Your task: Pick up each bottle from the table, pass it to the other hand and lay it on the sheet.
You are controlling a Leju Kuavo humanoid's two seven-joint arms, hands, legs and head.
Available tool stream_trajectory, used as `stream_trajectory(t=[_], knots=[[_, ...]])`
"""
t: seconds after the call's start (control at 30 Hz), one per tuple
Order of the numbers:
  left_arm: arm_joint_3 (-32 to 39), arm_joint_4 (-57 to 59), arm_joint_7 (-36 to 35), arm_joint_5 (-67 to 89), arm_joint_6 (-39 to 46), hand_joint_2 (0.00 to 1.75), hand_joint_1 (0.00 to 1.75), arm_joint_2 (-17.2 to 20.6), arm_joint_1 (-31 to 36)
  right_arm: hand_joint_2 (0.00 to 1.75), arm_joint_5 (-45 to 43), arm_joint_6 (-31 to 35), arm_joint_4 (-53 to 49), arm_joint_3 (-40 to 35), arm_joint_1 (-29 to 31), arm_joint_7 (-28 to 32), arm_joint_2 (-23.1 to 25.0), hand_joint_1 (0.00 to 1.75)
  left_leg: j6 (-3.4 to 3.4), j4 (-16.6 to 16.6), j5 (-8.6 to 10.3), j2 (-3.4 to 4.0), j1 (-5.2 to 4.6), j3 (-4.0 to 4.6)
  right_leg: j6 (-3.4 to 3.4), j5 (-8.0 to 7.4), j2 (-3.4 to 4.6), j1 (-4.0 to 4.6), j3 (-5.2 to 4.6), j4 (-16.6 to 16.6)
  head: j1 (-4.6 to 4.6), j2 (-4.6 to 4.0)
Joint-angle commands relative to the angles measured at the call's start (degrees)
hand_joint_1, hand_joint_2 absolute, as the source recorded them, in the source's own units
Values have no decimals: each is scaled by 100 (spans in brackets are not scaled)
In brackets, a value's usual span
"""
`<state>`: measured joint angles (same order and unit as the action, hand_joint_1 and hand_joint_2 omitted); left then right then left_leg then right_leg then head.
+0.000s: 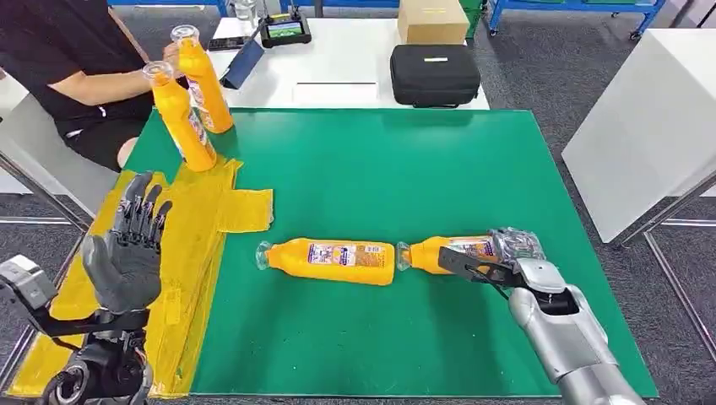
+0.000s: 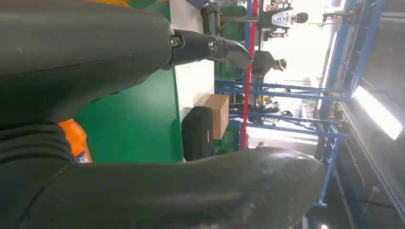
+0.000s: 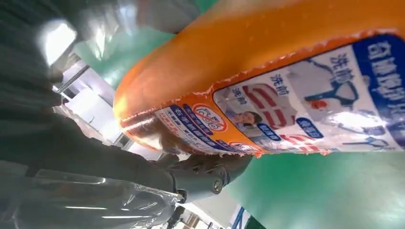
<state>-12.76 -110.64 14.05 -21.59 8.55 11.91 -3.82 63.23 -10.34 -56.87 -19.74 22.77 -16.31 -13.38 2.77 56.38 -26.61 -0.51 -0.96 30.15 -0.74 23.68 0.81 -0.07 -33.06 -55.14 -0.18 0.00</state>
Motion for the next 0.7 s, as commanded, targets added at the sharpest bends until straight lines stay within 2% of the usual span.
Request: stream_trajectory(t=[0.03, 0.17, 0.33, 0.5, 0.6, 0.7], knots=[[-257, 444, -85, -45, 33, 0, 0, -3, 334, 175, -115, -202, 626, -162, -203, 20, 11, 175, -26, -14, 5, -21, 12, -17, 0, -1, -33, 11, 31, 23, 0, 0], [-411, 669, -148, -87, 18, 0, 0, -68, 621, 175, -182, -268, 667, -145, -156, 56, -39, 175, -15, -8, 4, -22, 7, -27, 0, 1, -29, 6, 38, 14, 0, 0], [-641, 1146, -242, -126, -7, 0, 0, -247, 1177, 175, -179, -746, 719, -143, -31, 74, -86, 175, -18, -8, 9, -33, 8, -29, -2, -1, -42, 7, 42, 18, 0, 0], [-660, 1192, -245, -127, -5, 0, 0, -257, 1226, 175, -180, -740, 711, -135, -56, 84, -101, 175, -10, -6, 2, -17, 3, -47, -1, 2, -22, 5, 55, 13, 2, 0], [-661, 1155, -245, -130, -5, 0, 0, -233, 1200, 175, -173, -775, 726, -141, -45, 94, -97, 175, -20, -11, 7, -29, 8, -47, -2, 0, -39, 10, 62, 23, 0, 0], [-721, 1338, -247, -151, 14, 0, 0, -291, 1414, 175, -117, -961, 955, -238, 96, 217, -113, 175, -11, -4, 3, -18, 4, -48, -2, 0, -23, 7, 57, 13, 0, 0]])
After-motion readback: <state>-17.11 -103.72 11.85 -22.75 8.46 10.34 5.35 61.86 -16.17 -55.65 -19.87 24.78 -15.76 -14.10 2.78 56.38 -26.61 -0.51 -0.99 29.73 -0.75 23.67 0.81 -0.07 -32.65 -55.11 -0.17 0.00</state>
